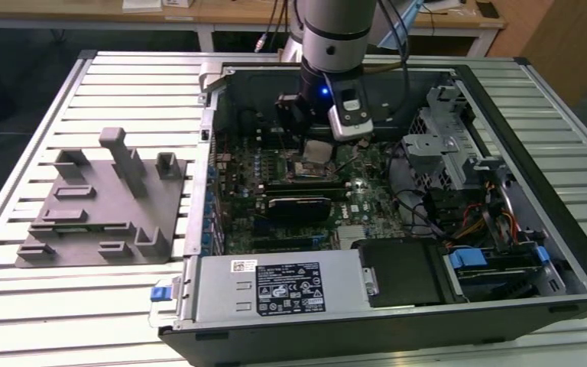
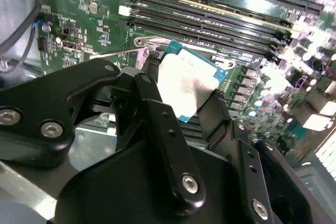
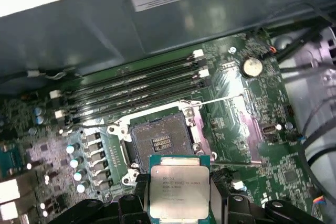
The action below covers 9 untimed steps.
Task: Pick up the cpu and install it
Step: 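Place the cpu into insertion slot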
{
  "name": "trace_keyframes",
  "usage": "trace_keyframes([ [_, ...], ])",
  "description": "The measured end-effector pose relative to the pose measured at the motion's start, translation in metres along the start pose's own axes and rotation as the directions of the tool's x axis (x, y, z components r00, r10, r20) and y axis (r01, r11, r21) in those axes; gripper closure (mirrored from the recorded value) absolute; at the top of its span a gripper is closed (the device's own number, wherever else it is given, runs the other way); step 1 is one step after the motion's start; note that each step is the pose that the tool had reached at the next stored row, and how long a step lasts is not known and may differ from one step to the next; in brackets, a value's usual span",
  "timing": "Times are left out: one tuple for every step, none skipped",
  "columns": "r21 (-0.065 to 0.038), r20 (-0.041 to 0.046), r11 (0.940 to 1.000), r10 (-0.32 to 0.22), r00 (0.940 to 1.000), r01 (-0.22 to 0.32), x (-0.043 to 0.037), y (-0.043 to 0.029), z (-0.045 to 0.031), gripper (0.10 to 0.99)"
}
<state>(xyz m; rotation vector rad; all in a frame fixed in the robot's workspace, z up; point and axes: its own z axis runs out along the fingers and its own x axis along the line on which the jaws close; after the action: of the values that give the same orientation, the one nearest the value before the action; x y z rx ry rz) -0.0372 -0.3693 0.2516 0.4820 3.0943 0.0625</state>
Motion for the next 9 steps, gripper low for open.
trace_keyframes([
  [0.0, 0.0006, 0.9999, 0.014, 0.9999, -0.014, 0.0, 0.0, 0.0, 0.541],
  [0.0, 0.0012, 0.9996, 0.03, 0.9996, -0.03, 0.0, 0.0, 0.0, 0.541],
  [0.0, 0.0017, 0.9991, 0.042, 0.9991, -0.042, 0.0, 0.0, 0.0, 0.541],
  [0.0, 0.0021, 0.9987, 0.051, 0.9987, -0.051, 0.0, 0.0, 0.0, 0.541],
  [0.0, 0.0024, 0.9983, 0.059, 0.9982, -0.059, 0.0, 0.0, 0.0, 0.541],
  [0.0, 0.0028, 0.9977, 0.068, 0.9977, -0.068, 0.0, 0.0, 0.0, 0.541],
  [0.0, 0.0032, 0.9971, 0.076, 0.9971, -0.076, 0.0, 0.0, 0.0, 0.541],
  [0.0, 0.0035, 0.9964, 0.085, 0.9963, -0.085, 0.0, 0.0, 0.0, 0.541],
  [0.0, 0.0039, 0.9956, 0.094, 0.9956, -0.094, 0.0, 0.0, 0.0, 0.541],
])
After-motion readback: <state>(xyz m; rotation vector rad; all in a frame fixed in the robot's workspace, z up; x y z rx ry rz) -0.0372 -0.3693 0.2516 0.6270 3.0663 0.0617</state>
